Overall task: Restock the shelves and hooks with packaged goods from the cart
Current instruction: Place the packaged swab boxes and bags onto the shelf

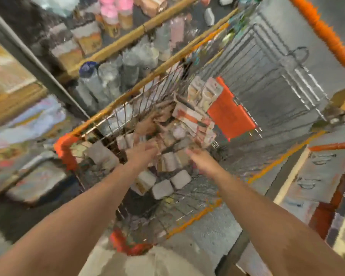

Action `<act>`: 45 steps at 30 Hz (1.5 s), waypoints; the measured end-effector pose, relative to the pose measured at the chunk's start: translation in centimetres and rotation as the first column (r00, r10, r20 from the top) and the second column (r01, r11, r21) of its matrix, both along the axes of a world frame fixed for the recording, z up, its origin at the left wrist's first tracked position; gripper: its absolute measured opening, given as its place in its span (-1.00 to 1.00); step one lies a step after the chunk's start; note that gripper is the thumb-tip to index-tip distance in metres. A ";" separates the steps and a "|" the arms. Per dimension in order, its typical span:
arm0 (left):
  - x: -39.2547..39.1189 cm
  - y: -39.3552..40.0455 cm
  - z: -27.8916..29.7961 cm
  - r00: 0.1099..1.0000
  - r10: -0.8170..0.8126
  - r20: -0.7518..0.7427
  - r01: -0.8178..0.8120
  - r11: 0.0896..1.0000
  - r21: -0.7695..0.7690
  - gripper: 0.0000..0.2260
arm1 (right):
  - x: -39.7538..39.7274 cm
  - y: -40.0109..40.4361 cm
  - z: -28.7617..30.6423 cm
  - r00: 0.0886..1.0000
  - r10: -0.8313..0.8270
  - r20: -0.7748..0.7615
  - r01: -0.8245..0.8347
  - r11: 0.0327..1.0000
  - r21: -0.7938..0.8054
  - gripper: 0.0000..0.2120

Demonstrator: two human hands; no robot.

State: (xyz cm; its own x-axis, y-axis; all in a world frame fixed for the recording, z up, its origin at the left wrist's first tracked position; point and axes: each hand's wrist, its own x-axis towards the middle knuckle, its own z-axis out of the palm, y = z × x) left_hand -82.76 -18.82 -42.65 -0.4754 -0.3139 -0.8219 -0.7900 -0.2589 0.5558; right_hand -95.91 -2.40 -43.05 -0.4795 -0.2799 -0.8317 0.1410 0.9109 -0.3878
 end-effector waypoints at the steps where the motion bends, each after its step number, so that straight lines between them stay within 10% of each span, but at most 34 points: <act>1: 0.4 0.8 -0.9 0.996 0.082 0.025 -0.083 0.996 0.022 -0.79 | 0.0 -0.1 -1.0 0.999 0.028 0.030 -0.029 0.999 0.026 -0.62; 8: 3.5 2.6 -6.6 0.925 0.312 0.215 -0.339 0.935 0.105 -0.63 | 0.7 -2.2 -8.7 0.947 0.238 0.215 -0.270 0.953 0.137 -0.41; 11: 4.1 2.2 -8.1 0.881 0.384 0.278 -0.425 0.899 0.107 -0.67 | 0.6 -2.3 -12.6 0.980 0.083 0.182 -0.100 0.991 0.085 -0.21; 24: 4.3 0.2 -8.8 0.865 0.483 0.132 -0.497 0.860 0.112 -0.89 | 0.4 -4.2 -19.5 0.995 0.085 0.056 -0.094 0.980 0.173 -0.03; 31: 3.1 1.3 -8.1 0.965 0.262 0.031 -0.264 0.955 0.138 -0.48 | -2.2 -2.6 -10.3 0.908 0.075 0.411 0.009 0.980 -0.197 -0.77; 36: 2.3 2.1 -9.3 0.973 0.216 0.074 -0.229 0.932 0.280 -0.72 | -2.3 -3.4 -8.7 0.860 0.138 0.491 -0.024 0.973 -0.230 -0.74; 41: 3.7 2.0 -11.2 0.851 0.478 0.219 -0.524 0.805 0.279 -0.58 | -4.1 -2.2 -13.0 0.971 -0.062 0.231 0.061 0.998 0.009 -0.48; 45: 4.4 2.6 -12.5 0.803 0.549 0.232 -0.589 0.790 0.171 -0.67 | -5.8 -0.7 -16.8 0.990 0.140 0.000 -0.137 0.969 0.204 -0.24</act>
